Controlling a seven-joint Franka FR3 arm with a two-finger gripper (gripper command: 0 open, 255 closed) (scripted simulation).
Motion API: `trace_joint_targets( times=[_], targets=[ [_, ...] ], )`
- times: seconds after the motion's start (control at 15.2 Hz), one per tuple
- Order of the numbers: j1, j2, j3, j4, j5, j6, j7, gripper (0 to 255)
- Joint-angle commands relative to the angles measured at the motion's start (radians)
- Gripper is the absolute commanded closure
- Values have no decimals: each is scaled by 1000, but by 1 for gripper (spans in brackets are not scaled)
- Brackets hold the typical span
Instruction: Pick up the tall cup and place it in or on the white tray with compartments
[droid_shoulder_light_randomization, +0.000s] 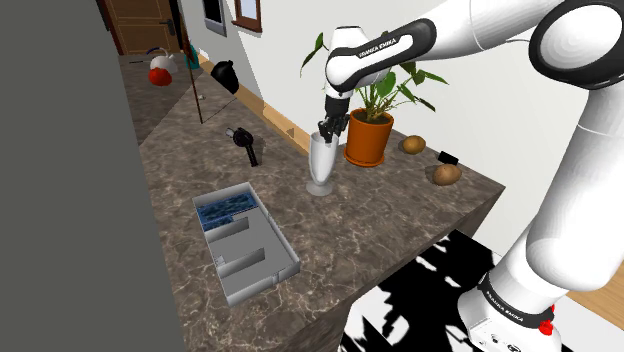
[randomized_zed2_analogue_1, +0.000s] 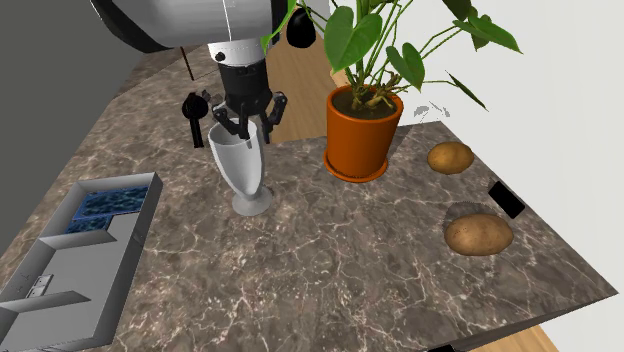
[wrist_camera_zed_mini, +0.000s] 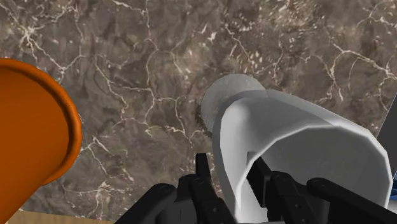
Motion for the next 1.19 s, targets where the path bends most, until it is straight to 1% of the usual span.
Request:
trace_joint_targets(
  times=[0.0, 0.46, 1.12],
  targets=[
    [0, 0, 0, 0, 0, 0, 0, 255],
    [0, 0, 0, 0, 0, 0, 0, 255],
    [0, -39, 0, 86, 0, -124, 0, 255]
  ],
)
